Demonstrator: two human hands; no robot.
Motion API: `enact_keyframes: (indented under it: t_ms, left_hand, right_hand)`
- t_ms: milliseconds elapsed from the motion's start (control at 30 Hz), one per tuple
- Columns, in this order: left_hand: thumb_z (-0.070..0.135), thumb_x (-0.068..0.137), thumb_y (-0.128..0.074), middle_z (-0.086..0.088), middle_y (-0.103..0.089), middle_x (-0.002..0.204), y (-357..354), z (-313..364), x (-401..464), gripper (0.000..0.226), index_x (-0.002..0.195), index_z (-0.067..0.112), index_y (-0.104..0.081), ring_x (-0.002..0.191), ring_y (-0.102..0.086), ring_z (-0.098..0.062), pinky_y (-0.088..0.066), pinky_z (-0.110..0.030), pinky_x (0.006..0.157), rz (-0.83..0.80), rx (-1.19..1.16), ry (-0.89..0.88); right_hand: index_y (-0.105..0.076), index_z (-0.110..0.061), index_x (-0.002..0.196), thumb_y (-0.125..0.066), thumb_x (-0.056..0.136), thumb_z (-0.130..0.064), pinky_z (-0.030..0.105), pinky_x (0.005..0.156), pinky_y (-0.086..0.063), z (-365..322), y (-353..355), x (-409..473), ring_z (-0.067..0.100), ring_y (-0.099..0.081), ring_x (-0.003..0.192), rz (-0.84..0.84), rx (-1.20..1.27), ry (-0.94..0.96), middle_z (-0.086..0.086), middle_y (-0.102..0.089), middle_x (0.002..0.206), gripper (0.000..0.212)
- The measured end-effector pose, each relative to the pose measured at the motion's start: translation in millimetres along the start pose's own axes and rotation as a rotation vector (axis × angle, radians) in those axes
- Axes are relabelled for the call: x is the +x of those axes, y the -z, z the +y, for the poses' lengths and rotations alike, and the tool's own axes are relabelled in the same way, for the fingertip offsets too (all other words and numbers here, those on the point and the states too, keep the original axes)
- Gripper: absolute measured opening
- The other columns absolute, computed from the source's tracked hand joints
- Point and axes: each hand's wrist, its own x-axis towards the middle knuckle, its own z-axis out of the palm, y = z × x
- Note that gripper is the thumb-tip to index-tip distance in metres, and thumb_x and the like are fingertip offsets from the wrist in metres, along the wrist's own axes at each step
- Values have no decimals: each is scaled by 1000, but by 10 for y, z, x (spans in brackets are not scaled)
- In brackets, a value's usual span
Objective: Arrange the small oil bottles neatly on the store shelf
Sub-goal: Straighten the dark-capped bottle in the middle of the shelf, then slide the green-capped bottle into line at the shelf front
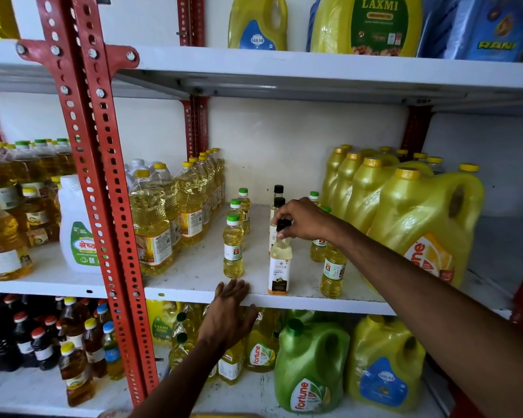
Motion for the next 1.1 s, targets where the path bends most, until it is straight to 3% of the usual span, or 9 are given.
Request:
enact_keyframes:
  t_ms: [200, 533, 667, 767, 867, 933, 1100]
  left_hand:
    - [49, 91, -52, -10, -47, 149, -5, -2, -3, 61, 141, 13, -46, 143, -30, -21, -14, -41, 121, -4, 5, -2]
    - [47, 91, -55, -11, -49, 147, 2, 10, -13, 60, 140, 12, -48, 142, -34, -22, -14, -41, 120, 3, 8, -12]
    - [50, 93, -48, -8, -42, 151, 58, -17, -12, 62, 143, 14, -42, 144, -29, -21, -9, -35, 118, -27, 27, -38]
    - [54, 93, -39, -6, -35, 153, 164, -175, -28, 66, 146, 15, -37, 146, -25, -24, -12, -41, 119, 21, 72, -57]
    - [53, 93, -38, -7, -29, 155, 308, -452, -52, 67, 147, 15, -33, 147, -18, -24, -15, -49, 121, 70, 140, -14]
    - [54, 92, -36, -9, -33, 154, 390, -606, -86, 69, 147, 12, -35, 147, -21, -24, -15, -48, 121, 54, 155, 23]
    - [56, 91, -34, -9, -36, 154, 428, -752, -191, 70, 147, 13, -33, 145, -18, -18, -7, -41, 120, -4, 104, 5]
  right_hand:
    - [-73, -14, 105, -85, 68, -20, 25, 83, -48, 29, -17, -1, 20, -67, 100, 9, -18, -14, 10, -73, 107, 40]
    - [-71, -15, 110, -86, 66, -22, 33, 89, -54, -14, 3, 5, 21, -68, 100, -27, -61, -2, 10, -74, 109, 47]
    - [-62, -24, 121, -85, 63, -39, 39, 94, -52, 5, 50, 14, 25, -62, 110, -44, -100, -42, 13, -64, 122, 64]
    - [-60, -20, 126, -79, 67, -47, 39, 98, -51, -72, 114, 31, 25, -61, 116, 64, -101, -6, 12, -64, 127, 68]
    - [-64, -16, 124, -74, 77, -40, 31, 97, -50, -316, 80, 88, 23, -65, 112, 244, -48, 97, 8, -69, 123, 53]
    - [-65, -18, 122, -71, 81, -33, 34, 97, -50, -482, -55, 211, 23, -65, 111, 247, -35, 150, 7, -70, 121, 43]
    - [-53, -17, 134, -60, 84, -5, 34, 108, -41, -677, -376, 637, 28, -49, 130, -63, -165, 156, 11, -53, 142, 52]
